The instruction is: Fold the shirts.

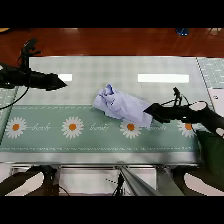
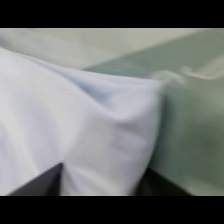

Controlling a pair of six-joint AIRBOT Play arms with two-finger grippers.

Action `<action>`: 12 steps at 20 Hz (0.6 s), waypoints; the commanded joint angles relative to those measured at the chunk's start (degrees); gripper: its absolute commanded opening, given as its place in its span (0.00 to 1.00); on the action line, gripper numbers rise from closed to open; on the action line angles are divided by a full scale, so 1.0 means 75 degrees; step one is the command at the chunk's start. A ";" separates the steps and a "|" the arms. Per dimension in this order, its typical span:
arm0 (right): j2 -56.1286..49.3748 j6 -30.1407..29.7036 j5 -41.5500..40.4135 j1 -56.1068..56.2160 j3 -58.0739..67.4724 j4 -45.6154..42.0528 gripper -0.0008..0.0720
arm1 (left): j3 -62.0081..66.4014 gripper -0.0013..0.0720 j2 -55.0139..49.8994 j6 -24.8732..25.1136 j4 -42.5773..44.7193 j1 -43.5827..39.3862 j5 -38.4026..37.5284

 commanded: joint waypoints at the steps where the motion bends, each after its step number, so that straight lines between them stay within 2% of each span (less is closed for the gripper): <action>1: -0.0353 -0.0452 -0.1565 0.1166 -0.0207 0.1547 0.30 | -0.0003 0.04 -0.0006 -0.0038 0.0003 0.0009 -0.0003; 2: -0.0280 -0.0510 -0.1574 0.1250 -0.0152 0.1629 0.05 | -0.0003 0.04 -0.0009 -0.0038 0.0003 0.0009 -0.0003; 4: 0.0175 -0.1055 -0.0909 0.1049 0.0143 0.1445 0.05 | -0.0003 0.04 -0.0009 -0.0038 0.0003 0.0015 -0.0006; 6: 0.1099 -0.0959 0.0117 0.0417 0.0662 0.0525 0.05 | -0.0003 0.04 -0.0009 -0.0035 0.0003 0.0015 0.0000; 9: 0.2751 0.0874 0.1786 -0.1105 0.1818 -0.1906 0.05 | -0.0003 0.04 -0.0067 -0.0213 -0.0003 -0.0015 0.0216; 12: 0.4019 0.1716 0.3815 -0.2906 0.3089 -0.4625 0.05 | -0.0003 0.04 -0.0192 -0.0294 -0.0006 -0.0105 0.0262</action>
